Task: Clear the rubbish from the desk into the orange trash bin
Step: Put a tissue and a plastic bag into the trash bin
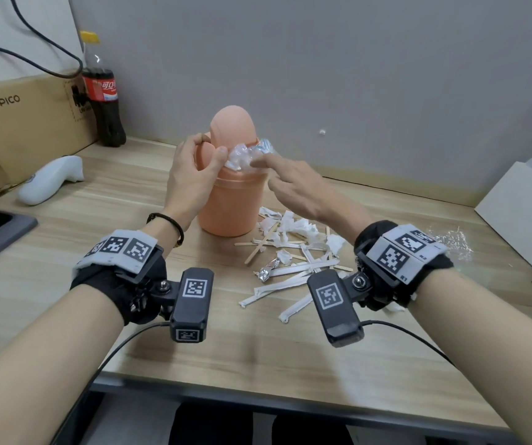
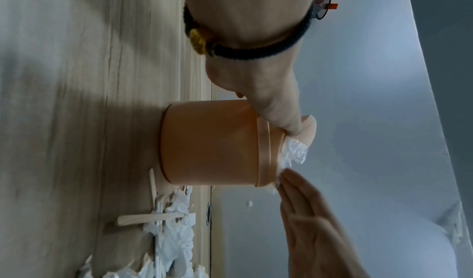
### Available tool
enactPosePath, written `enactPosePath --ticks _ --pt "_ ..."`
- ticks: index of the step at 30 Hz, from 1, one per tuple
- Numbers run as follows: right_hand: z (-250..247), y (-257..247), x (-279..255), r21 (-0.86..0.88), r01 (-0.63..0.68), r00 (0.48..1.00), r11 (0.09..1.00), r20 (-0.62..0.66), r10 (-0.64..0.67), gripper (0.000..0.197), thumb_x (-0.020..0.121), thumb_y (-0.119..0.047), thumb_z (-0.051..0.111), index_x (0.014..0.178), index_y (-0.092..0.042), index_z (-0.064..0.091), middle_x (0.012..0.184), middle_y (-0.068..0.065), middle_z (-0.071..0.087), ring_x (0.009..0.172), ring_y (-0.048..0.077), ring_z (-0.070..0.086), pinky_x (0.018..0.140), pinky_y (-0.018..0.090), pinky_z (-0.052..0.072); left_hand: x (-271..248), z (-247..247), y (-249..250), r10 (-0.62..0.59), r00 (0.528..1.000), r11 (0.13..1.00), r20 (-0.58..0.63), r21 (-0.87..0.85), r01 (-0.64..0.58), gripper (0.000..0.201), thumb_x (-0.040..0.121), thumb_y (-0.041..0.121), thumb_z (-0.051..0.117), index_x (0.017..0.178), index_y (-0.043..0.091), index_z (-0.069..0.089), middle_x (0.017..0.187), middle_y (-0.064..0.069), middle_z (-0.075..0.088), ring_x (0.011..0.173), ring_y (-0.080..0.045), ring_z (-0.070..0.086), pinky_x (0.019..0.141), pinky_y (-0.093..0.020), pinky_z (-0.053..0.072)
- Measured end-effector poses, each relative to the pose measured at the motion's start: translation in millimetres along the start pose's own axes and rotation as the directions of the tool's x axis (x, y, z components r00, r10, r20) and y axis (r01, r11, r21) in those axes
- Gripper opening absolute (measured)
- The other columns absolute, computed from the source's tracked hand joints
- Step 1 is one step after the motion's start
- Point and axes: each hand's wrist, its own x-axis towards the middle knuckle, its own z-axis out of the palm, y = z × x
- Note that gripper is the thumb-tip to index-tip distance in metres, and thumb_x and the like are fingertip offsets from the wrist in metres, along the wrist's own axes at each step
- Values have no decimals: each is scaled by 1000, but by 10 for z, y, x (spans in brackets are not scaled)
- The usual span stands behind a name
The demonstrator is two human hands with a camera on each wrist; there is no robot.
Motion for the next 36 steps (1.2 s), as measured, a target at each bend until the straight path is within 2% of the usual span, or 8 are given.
enactPosePath --ticks 10,14,17,23,27,31,34,36 --pt "-30 -79 12 4 -63 989 998 138 61 44 70 -23 31 114 -20 39 125 2 59 113 18 48 105 38 19 -30 -13 70 -34 997 998 64 -46 37 66 72 63 73 125 33 48 131 5 53 122 -9 52 106 -35 45" --pt "-65 -83 20 322 -144 989 936 84 123 34 78 -18 38 111 -22 48 125 1 59 118 17 49 104 32 33 -38 17 119 -42 999 999 14 -31 42 57 77 52 75 123 31 48 130 4 52 119 -8 51 104 -31 45" --pt "-76 -79 -1 393 -149 969 907 -125 213 43 86 -13 41 129 -16 51 136 0 50 127 12 42 110 28 32 -31 8 137 -52 998 998 19 -25 53 55 76 51 75 120 33 48 128 4 53 116 -9 53 98 -27 46" --pt "-35 -74 43 445 -219 975 868 55 217 53 88 -11 42 141 -14 44 146 1 45 135 15 38 106 28 30 21 -21 117 -58 998 998 25 17 58 50 72 49 72 113 33 49 125 3 55 113 -13 56 94 -30 49" --pt "-123 -72 127 214 -179 983 960 72 167 54 86 -26 35 138 -23 49 145 -6 47 134 12 38 106 30 28 94 -48 144 -87 994 995 69 51 84 41 77 36 67 114 29 50 124 2 50 110 -14 52 92 -32 46" --pt "-137 -17 221 -57 -40 983 998 174 50 55 92 -24 26 144 -23 43 150 3 43 143 15 24 118 33 -6 131 -113 149 -120 979 985 162 -102 138 30 76 47 47 101 34 59 127 -2 54 118 -15 51 99 -34 40" --pt "66 41 306 -191 47 973 980 229 -2 52 92 -27 21 133 -32 53 129 4 56 130 20 30 112 32 5 136 -129 132 -105 981 988 164 -95 122 28 84 53 40 98 39 60 126 0 57 118 -13 52 101 -34 39" --pt "135 19 312 -35 45 981 998 192 -38 50 92 -29 23 120 -25 64 123 -1 62 121 18 37 105 23 17 159 -129 98 -91 984 993 155 -54 101 21 87 48 41 98 40 58 125 1 58 119 -14 52 102 -33 40"
